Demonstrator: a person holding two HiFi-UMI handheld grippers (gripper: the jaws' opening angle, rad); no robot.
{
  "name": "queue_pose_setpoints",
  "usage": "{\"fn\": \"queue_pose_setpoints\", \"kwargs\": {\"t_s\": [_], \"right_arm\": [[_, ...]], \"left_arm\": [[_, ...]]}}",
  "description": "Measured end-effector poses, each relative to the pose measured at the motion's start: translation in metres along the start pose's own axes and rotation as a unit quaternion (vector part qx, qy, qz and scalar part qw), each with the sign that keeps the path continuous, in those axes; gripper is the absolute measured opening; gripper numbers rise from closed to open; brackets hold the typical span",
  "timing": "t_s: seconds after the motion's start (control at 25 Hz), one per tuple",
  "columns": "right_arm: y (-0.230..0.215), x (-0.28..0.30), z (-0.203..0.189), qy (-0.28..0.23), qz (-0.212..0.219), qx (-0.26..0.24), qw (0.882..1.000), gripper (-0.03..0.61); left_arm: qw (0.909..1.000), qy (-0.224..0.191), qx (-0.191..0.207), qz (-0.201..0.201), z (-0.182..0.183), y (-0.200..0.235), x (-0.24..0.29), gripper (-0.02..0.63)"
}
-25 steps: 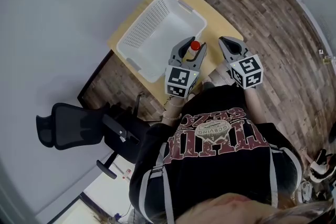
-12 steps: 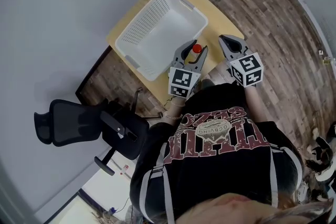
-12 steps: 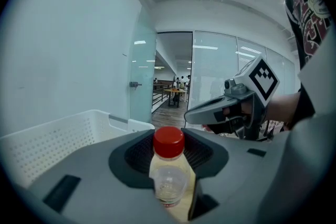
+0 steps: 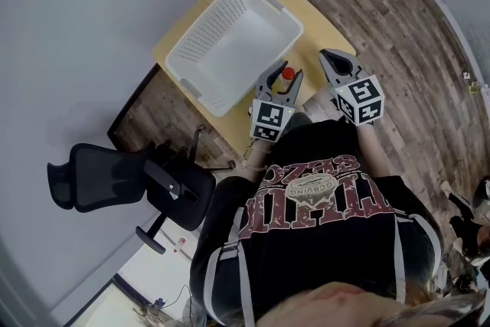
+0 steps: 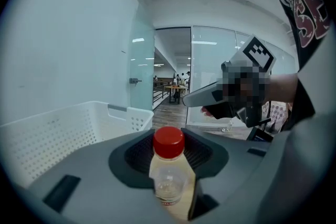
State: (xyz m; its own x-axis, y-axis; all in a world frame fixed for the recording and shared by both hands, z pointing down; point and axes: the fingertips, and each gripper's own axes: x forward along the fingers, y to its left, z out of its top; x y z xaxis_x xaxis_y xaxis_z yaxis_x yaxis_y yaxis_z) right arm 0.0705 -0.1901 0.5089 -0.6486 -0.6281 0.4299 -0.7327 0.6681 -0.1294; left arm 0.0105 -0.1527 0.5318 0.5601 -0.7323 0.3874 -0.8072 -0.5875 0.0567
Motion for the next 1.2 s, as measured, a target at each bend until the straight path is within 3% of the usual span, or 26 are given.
{"fn": "queue_pose_setpoints", "kwargs": {"t_s": [0.32,1.2], "right_arm": [[0.001,0.001,-0.001,0.002,0.002,-0.001,1.0,0.018],[0.002,0.001,0.002,-0.007,0.005,0.001,1.0,0.018]], "left_arm": [[0.9997,0.011,0.021,-0.003,-0.015,-0.006,0.004,0.199],[0.9997,-0.006,0.009,-0.023,-0.014,-0.011,0.01,0.203]]}}
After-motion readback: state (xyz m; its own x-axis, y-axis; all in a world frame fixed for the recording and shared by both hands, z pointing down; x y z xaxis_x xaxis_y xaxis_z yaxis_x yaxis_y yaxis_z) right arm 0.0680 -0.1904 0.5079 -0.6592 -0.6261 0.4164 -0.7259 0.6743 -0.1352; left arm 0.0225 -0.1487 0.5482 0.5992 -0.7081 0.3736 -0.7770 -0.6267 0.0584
